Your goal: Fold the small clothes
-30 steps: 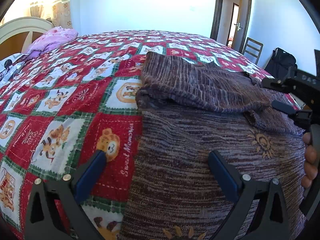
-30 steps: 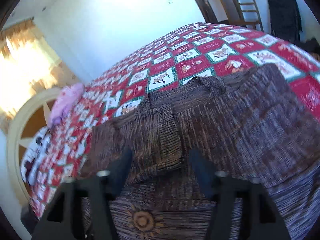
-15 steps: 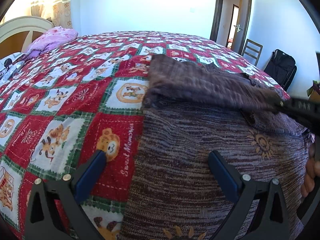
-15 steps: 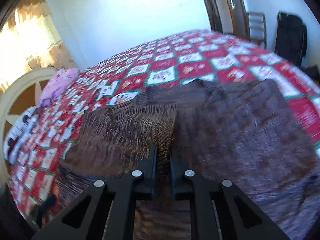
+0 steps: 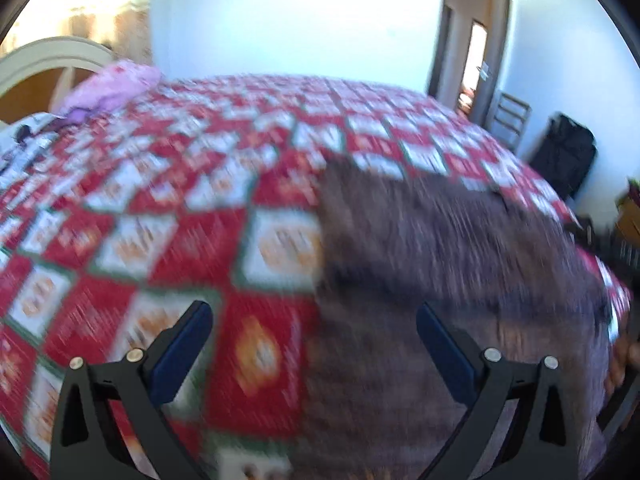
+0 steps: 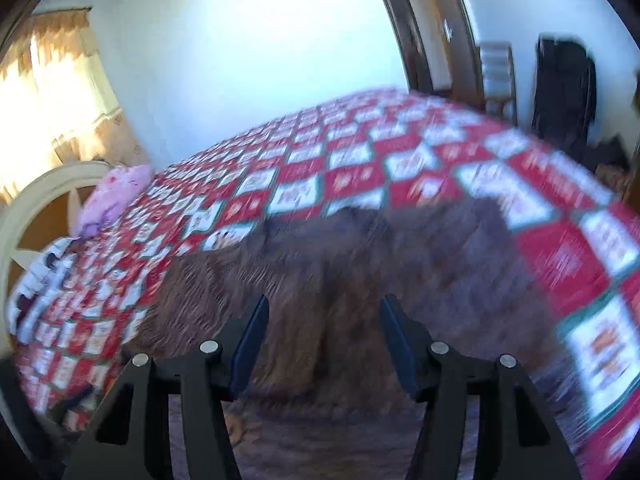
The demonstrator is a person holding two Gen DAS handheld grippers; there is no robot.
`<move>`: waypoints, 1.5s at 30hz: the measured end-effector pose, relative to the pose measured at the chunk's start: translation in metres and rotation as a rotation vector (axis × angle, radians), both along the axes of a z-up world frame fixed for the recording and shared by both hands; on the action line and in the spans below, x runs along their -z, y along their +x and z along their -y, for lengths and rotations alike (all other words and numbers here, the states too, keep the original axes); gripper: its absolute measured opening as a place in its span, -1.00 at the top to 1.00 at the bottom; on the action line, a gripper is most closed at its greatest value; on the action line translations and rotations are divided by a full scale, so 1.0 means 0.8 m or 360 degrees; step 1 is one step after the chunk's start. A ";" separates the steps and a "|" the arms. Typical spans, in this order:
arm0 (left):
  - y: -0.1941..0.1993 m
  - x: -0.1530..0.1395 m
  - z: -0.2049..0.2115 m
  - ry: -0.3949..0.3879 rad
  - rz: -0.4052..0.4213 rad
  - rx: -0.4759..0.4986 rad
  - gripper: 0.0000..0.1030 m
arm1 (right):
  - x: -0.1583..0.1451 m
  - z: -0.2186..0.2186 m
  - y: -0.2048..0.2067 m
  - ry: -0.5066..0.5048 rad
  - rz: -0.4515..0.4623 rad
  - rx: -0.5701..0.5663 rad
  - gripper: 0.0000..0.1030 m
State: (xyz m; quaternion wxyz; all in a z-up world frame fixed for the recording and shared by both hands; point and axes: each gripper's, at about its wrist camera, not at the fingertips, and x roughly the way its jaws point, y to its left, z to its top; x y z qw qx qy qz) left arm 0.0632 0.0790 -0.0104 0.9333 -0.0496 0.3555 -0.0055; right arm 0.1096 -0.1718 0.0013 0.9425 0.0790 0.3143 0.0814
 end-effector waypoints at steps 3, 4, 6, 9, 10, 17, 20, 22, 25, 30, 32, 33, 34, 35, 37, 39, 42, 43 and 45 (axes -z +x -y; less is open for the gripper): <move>0.044 -0.018 -0.002 0.0001 0.0020 -0.0101 -1.00 | 0.000 -0.013 0.036 -0.0064 -0.0044 -0.0044 0.35; 0.054 -0.017 -0.001 0.0005 0.0014 -0.0118 -1.00 | 0.001 -0.021 0.049 -0.0083 -0.0061 -0.0074 0.39; 0.079 -0.007 0.004 0.0037 -0.0028 -0.0174 -1.00 | 0.009 -0.043 0.076 -0.0152 -0.0110 -0.0156 0.59; 0.105 0.031 0.012 0.0155 -0.0244 -0.0255 -0.92 | 0.043 -0.067 0.119 -0.0229 -0.0267 -0.0191 0.59; 0.105 0.048 0.011 0.0171 -0.0317 -0.0258 -0.91 | 0.057 -0.065 0.130 -0.0253 -0.0317 -0.0155 0.59; 0.072 0.062 -0.020 0.0016 -0.0268 -0.0365 -1.00 | 0.074 -0.015 0.164 0.0023 -0.0320 0.0131 0.64; 0.067 0.060 -0.014 0.0068 -0.0262 -0.0369 -1.00 | 0.071 -0.013 0.161 0.0036 -0.0307 0.0118 0.64; 0.057 0.058 -0.011 0.0109 -0.0236 -0.0367 -1.00 | 0.062 -0.005 0.151 0.0061 -0.0279 0.0170 0.64; 0.041 0.063 -0.012 0.0098 -0.0209 -0.0334 -1.00 | 0.030 -0.008 0.104 -0.0079 -0.0060 0.0236 0.57; 0.044 0.064 -0.011 0.0091 -0.0200 -0.0337 -1.00 | 0.029 -0.050 0.029 -0.0143 -0.0096 -0.0182 0.57; 0.044 0.064 -0.015 0.0057 -0.0211 -0.0322 -1.00 | 0.052 -0.054 0.013 -0.0159 -0.0210 -0.0224 0.57; 0.043 0.063 -0.018 0.0039 -0.0217 -0.0303 -1.00 | 0.069 -0.049 0.005 -0.0165 -0.0270 -0.0211 0.58; 0.040 0.061 -0.019 0.0031 -0.0229 -0.0268 -1.00 | 0.072 -0.046 -0.003 -0.0148 -0.0224 -0.0199 0.57; 0.034 0.058 -0.020 0.0030 -0.0226 -0.0241 -1.00 | 0.070 -0.041 -0.015 -0.0147 -0.0201 -0.0167 0.41; 0.015 0.049 -0.019 0.0079 -0.0190 -0.0171 -1.00 | 0.063 -0.032 -0.035 -0.0143 -0.0252 -0.0148 0.29; -0.010 0.039 -0.016 0.0186 -0.0123 -0.0064 -1.00 | 0.047 -0.019 -0.068 -0.0106 -0.0206 -0.0124 0.29; -0.054 0.027 -0.019 0.0279 -0.0026 0.0132 -1.00 | 0.011 0.027 -0.131 -0.0046 -0.0042 -0.0013 0.06; -0.065 0.025 -0.021 0.0282 -0.0011 0.0176 -1.00 | 0.006 0.043 -0.149 -0.0030 -0.0016 0.0033 -0.05; -0.086 0.022 -0.031 0.0258 -0.0004 0.0254 -1.00 | -0.005 0.078 -0.179 0.0022 0.0008 0.0122 -0.13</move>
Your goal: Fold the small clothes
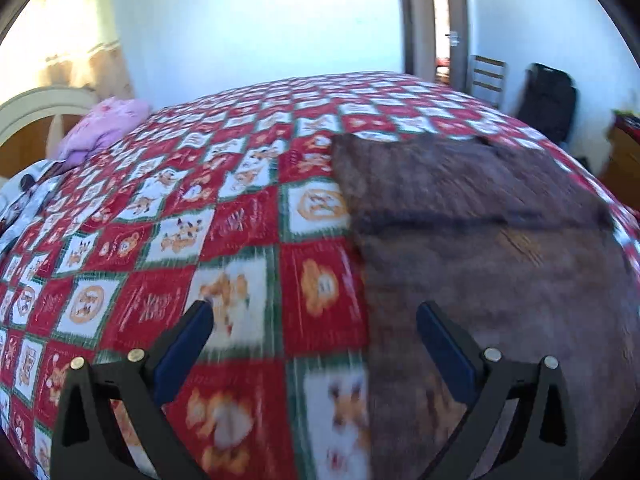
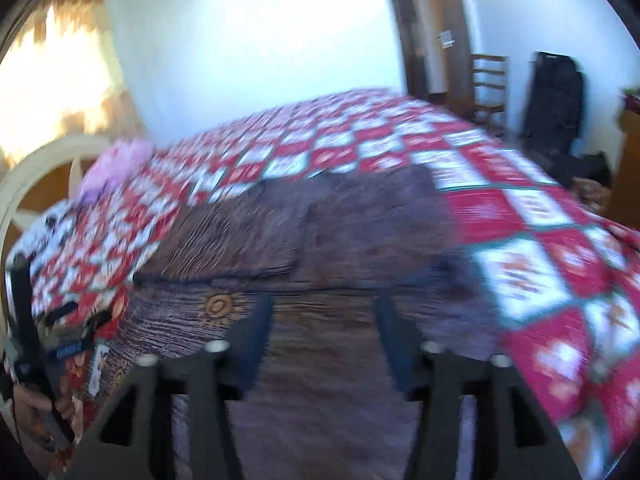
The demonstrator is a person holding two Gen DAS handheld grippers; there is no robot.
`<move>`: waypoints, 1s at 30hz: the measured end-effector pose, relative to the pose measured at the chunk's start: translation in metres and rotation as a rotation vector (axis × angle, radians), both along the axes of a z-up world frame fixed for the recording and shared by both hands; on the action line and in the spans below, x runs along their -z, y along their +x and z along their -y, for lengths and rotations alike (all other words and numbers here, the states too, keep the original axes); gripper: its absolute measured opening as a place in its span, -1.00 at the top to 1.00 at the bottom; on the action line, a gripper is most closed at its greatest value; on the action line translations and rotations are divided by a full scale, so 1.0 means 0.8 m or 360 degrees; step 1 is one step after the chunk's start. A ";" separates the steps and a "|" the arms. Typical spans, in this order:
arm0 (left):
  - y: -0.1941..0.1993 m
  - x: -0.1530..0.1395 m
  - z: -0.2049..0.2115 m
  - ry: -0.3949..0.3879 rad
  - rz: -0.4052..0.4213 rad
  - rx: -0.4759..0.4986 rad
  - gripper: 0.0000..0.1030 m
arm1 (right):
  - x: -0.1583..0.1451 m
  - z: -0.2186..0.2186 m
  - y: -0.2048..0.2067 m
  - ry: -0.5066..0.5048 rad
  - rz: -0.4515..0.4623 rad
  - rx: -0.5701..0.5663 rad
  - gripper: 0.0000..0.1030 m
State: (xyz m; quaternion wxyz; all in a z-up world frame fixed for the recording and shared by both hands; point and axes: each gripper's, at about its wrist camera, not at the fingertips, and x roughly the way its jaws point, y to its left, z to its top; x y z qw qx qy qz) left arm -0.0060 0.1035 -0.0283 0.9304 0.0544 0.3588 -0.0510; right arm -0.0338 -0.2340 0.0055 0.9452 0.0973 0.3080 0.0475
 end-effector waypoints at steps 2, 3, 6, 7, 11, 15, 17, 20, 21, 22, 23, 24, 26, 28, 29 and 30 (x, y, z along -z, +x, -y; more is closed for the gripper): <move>-0.019 0.001 -0.012 -0.0077 -0.0043 0.0065 -1.00 | -0.006 0.028 -0.026 0.0036 -0.0023 0.0056 -0.13; -0.026 0.002 -0.018 -0.0123 -0.0079 0.0099 -1.00 | -0.007 0.037 -0.040 0.0040 -0.0034 0.0063 -0.13; -0.052 0.010 -0.029 -0.0246 -0.0180 0.0209 -1.00 | -0.003 0.050 -0.078 -0.0029 -0.0096 0.0065 -0.13; -0.063 0.013 -0.030 -0.0259 -0.0192 0.0242 -1.00 | 0.002 0.052 -0.089 -0.0056 -0.0120 0.0062 -0.13; -0.096 0.029 -0.027 -0.0204 -0.0250 0.0294 -1.00 | 0.024 0.057 -0.119 -0.0114 -0.0208 0.0058 -0.13; -0.131 0.036 -0.025 -0.0250 -0.0311 0.0377 -1.00 | 0.041 0.073 -0.141 -0.0102 -0.0270 0.0108 -0.13; -0.143 0.040 -0.023 -0.0278 -0.0356 0.0409 -0.97 | 0.046 0.080 -0.149 -0.0105 -0.0285 0.0127 -0.13; -0.154 0.046 -0.021 -0.0297 -0.0410 0.0456 -0.74 | 0.052 0.084 -0.162 -0.0122 -0.0314 0.0132 -0.13; -0.158 0.047 -0.021 -0.0326 -0.0427 0.0468 -0.74 | 0.054 0.084 -0.167 -0.0129 -0.0320 0.0126 -0.13; -0.161 0.049 -0.022 -0.0367 -0.0443 0.0481 -0.74 | 0.056 0.083 -0.171 -0.0146 -0.0327 0.0124 -0.13; -0.162 0.052 -0.023 -0.0412 -0.0470 0.0493 -0.71 | 0.059 0.082 -0.175 -0.0164 -0.0338 0.0125 -0.13; -0.162 0.055 -0.022 -0.0437 -0.0497 0.0507 -0.66 | 0.063 0.080 -0.178 -0.0186 -0.0357 0.0128 -0.13; -0.164 0.056 -0.016 -0.0428 -0.0507 0.0529 -0.51 | 0.070 0.080 -0.185 -0.0210 -0.0382 0.0139 -0.13; -0.169 0.054 -0.008 -0.0410 -0.0516 0.0591 -0.42 | 0.076 0.082 -0.190 -0.0189 -0.0394 0.0156 -0.13; -0.171 0.054 -0.005 -0.0395 -0.0521 0.0608 -0.42 | 0.078 0.084 -0.192 -0.0178 -0.0400 0.0167 -0.13; -0.173 0.054 -0.003 -0.0374 -0.0519 0.0617 -0.42 | 0.081 0.087 -0.195 -0.0166 -0.0410 0.0180 -0.13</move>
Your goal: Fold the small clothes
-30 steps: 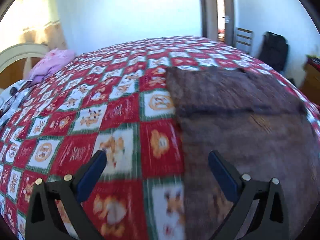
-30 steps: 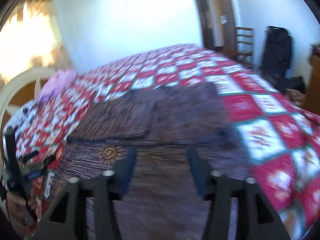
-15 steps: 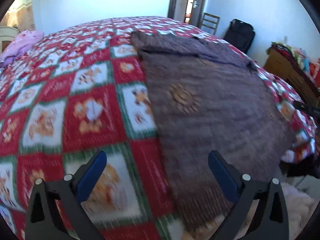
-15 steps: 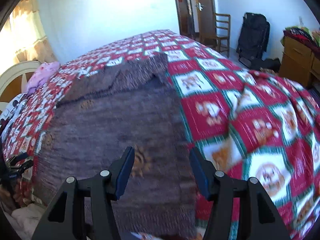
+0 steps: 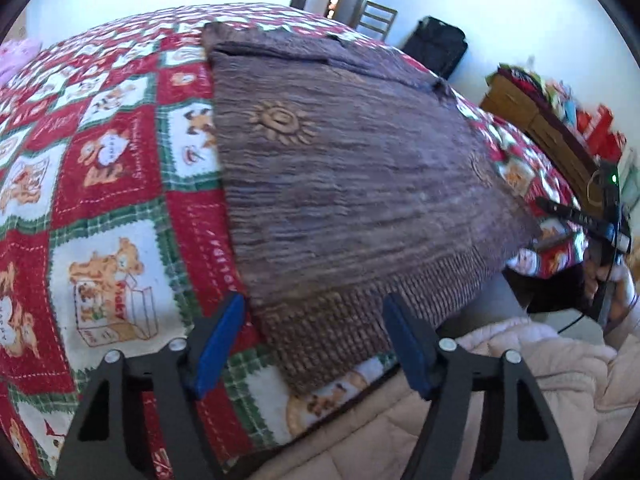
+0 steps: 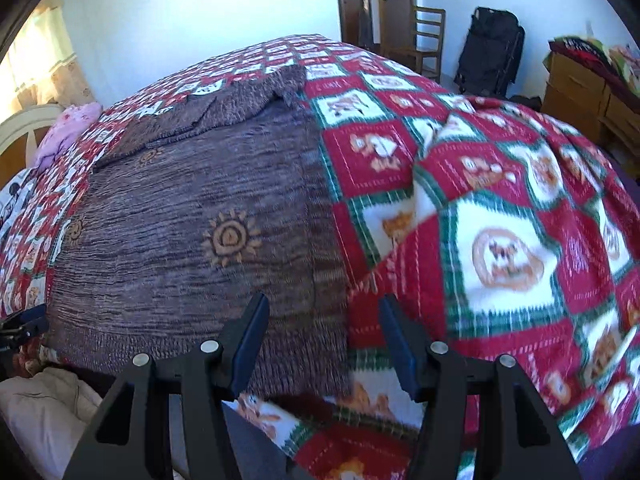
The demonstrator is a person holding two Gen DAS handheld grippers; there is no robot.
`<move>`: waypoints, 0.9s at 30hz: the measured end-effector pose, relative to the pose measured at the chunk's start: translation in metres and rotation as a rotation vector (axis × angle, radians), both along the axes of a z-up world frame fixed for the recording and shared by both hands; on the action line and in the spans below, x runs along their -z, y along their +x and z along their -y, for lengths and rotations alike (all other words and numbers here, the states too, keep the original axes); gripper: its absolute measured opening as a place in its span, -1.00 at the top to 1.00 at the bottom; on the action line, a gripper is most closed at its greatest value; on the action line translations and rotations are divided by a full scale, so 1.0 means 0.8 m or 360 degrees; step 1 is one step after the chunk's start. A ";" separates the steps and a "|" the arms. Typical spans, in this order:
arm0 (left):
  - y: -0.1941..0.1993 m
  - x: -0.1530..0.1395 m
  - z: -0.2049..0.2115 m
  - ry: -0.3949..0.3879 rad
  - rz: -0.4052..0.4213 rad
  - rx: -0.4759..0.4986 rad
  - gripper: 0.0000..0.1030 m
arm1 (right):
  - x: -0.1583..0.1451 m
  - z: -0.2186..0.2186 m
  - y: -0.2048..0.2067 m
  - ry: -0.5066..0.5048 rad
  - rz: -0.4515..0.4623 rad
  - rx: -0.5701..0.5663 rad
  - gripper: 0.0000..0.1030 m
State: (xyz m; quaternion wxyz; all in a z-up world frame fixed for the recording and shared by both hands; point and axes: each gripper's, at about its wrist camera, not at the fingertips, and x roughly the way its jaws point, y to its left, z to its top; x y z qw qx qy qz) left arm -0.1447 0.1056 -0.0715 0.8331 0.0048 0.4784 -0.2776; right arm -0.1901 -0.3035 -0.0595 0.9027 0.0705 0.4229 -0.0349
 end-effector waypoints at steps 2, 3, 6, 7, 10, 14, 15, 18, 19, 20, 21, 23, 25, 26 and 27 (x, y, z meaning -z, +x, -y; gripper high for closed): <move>-0.005 -0.001 0.003 0.0009 -0.0007 0.0024 -0.42 | 0.002 0.002 -0.004 0.0031 -0.0006 -0.0009 -0.12; -0.008 -0.002 0.004 0.0000 -0.0024 0.0040 -0.42 | 0.004 0.001 -0.006 0.0027 -0.0017 -0.0017 -0.12; -0.013 -0.001 0.007 -0.0030 -0.0072 0.0072 -0.37 | 0.007 -0.007 -0.009 -0.0029 -0.0047 -0.0049 -0.12; -0.015 -0.001 0.009 -0.0020 -0.0071 0.0078 -0.26 | 0.009 -0.009 -0.009 -0.0045 -0.0053 -0.0059 -0.12; -0.013 -0.001 0.009 -0.0036 -0.0082 0.0064 -0.16 | 0.011 -0.012 -0.006 -0.0056 -0.0059 -0.0072 -0.12; -0.009 -0.002 0.001 -0.0106 -0.0137 0.0038 -0.16 | 0.014 -0.024 -0.001 -0.0104 -0.0094 -0.0155 -0.10; -0.009 -0.002 0.000 -0.0111 -0.0145 0.0038 -0.16 | 0.016 -0.029 -0.001 -0.0109 -0.0115 -0.0191 0.06; -0.013 -0.001 0.004 -0.0107 -0.0158 0.0065 -0.01 | 0.026 -0.040 -0.003 -0.0113 -0.0190 -0.0259 0.32; -0.013 -0.001 0.004 -0.0099 -0.0152 0.0065 -0.01 | 0.033 -0.043 -0.002 -0.0124 -0.0217 -0.0258 0.32; -0.013 -0.001 0.006 -0.0088 -0.0146 0.0069 -0.01 | 0.039 -0.043 -0.001 -0.0127 -0.0232 -0.0249 0.32; -0.013 -0.002 0.007 -0.0077 -0.0143 0.0069 0.00 | 0.045 -0.043 0.001 -0.0111 -0.0245 -0.0237 0.33; -0.011 -0.002 0.008 -0.0029 -0.0136 0.0041 0.35 | 0.050 -0.039 0.002 -0.0048 -0.0240 -0.0213 0.46; -0.006 -0.001 0.006 0.0006 -0.0147 -0.0012 0.64 | 0.051 -0.037 0.001 0.0011 -0.0222 -0.0224 0.79; -0.003 0.000 0.003 -0.0008 -0.0166 -0.0031 0.72 | 0.050 -0.036 0.001 0.0019 -0.0215 -0.0226 0.82; 0.000 0.001 -0.001 -0.0041 -0.0193 -0.0051 0.75 | 0.050 -0.035 0.001 0.0023 -0.0209 -0.0229 0.85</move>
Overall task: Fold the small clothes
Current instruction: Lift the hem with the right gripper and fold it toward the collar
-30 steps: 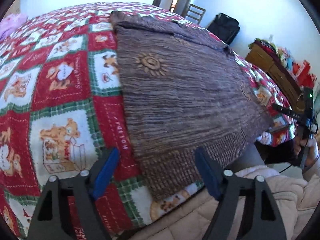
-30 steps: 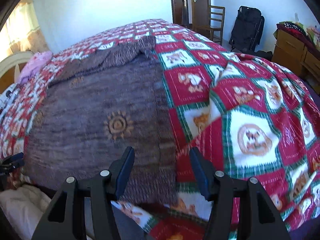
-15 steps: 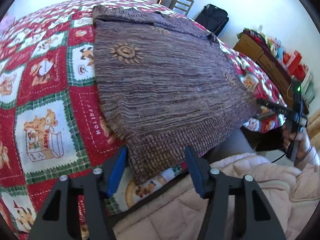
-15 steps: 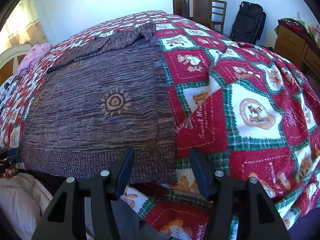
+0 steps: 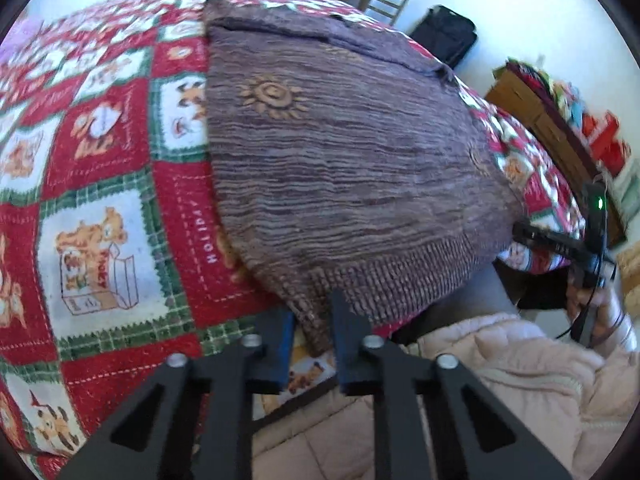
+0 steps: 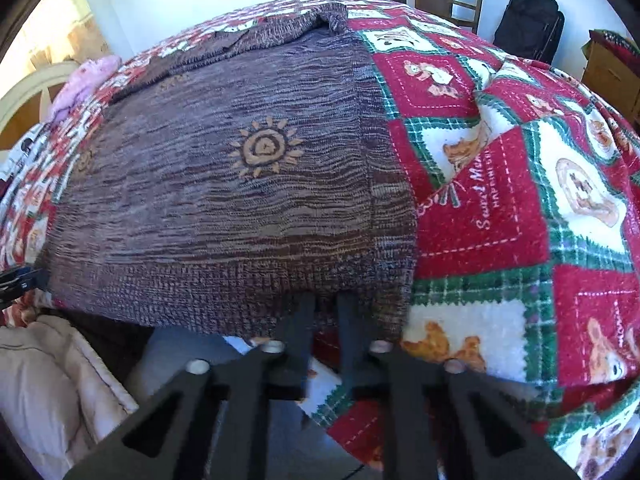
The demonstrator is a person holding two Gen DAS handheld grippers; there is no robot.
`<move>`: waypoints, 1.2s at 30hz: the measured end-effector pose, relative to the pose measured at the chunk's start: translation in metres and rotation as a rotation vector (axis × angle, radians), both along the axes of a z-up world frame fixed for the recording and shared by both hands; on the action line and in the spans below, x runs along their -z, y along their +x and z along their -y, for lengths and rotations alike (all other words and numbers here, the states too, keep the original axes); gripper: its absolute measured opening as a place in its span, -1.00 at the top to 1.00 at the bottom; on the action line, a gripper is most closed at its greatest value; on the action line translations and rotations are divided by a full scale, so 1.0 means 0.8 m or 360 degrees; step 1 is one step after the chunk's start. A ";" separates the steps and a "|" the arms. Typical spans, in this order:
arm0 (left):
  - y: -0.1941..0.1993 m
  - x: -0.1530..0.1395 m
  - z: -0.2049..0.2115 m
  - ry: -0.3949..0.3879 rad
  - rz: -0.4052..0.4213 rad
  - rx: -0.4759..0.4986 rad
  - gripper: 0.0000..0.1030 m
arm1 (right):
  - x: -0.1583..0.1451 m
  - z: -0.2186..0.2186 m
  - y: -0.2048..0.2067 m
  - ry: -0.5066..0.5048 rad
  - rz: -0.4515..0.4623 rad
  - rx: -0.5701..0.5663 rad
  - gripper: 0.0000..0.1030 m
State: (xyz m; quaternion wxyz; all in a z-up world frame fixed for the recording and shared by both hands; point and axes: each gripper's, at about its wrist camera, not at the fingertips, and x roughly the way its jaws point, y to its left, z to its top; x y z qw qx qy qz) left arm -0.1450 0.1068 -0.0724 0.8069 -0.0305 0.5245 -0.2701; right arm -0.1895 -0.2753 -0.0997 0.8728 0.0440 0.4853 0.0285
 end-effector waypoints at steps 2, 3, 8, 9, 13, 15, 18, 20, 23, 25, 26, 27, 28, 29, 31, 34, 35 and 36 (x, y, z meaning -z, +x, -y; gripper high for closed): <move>0.002 0.002 -0.005 -0.0044 -0.0033 -0.0014 0.83 | -0.002 0.001 -0.002 0.0019 0.0012 -0.0011 0.92; 0.002 0.002 -0.006 -0.0052 -0.0039 -0.0013 0.84 | -0.006 0.003 -0.003 0.0054 0.0026 -0.0008 0.95; 0.001 -0.008 0.000 -0.0074 -0.0013 0.0021 0.89 | -0.039 0.012 0.000 0.0303 0.0152 0.0006 0.98; 0.003 -0.013 0.001 -0.0097 -0.0004 0.0026 0.89 | -0.047 0.013 0.002 0.0345 0.0180 0.0003 1.00; 0.022 -0.046 0.007 -0.0191 0.0075 0.0037 0.89 | -0.088 0.017 0.024 0.0514 0.0327 -0.0011 1.00; 0.039 -0.059 0.011 -0.0222 0.0106 0.0025 0.89 | -0.108 0.019 0.045 0.0573 0.0383 -0.0019 1.00; 0.072 -0.073 0.017 -0.0218 0.0146 -0.0009 0.89 | -0.132 0.019 0.078 0.0531 0.0441 -0.0028 1.00; 0.090 -0.084 0.021 -0.0223 0.0197 -0.0021 0.89 | -0.140 0.021 0.096 0.0497 0.0441 -0.0012 1.00; 0.104 -0.091 0.024 -0.0252 0.0245 -0.0026 0.89 | -0.138 0.031 0.102 0.0489 0.0388 0.0064 0.99; 0.108 -0.091 0.024 -0.0244 0.0271 -0.0025 0.89 | -0.130 0.043 0.094 0.0508 0.0334 0.0132 0.98; 0.110 -0.091 0.023 -0.0239 0.0281 -0.0021 0.89 | -0.123 0.051 0.087 0.0530 0.0295 0.0154 0.98; 0.113 -0.089 0.024 -0.0230 0.0285 -0.0012 0.89 | -0.116 0.055 0.078 0.0539 0.0253 0.0171 0.98; 0.115 -0.085 0.025 -0.0212 0.0284 0.0005 0.89 | -0.109 0.057 0.069 0.0526 0.0222 0.0189 0.98; 0.117 -0.083 0.026 -0.0183 0.0283 0.0016 0.89 | -0.101 0.058 0.058 0.0502 0.0183 0.0204 0.98; 0.119 -0.075 0.026 -0.0105 0.0286 0.0032 0.88 | -0.085 0.055 0.041 0.0436 0.0092 0.0230 0.97; 0.120 -0.065 0.023 -0.0038 0.0245 0.0051 0.77 | -0.061 0.044 0.027 0.0405 0.0017 0.0222 0.97; 0.120 -0.062 0.020 -0.0053 0.0214 0.0050 0.65 | -0.053 0.040 0.026 0.0378 -0.0003 0.0236 0.96; 0.120 -0.060 0.016 -0.0077 0.0183 0.0046 0.55 | -0.049 0.039 0.027 0.0378 -0.0004 0.0241 0.95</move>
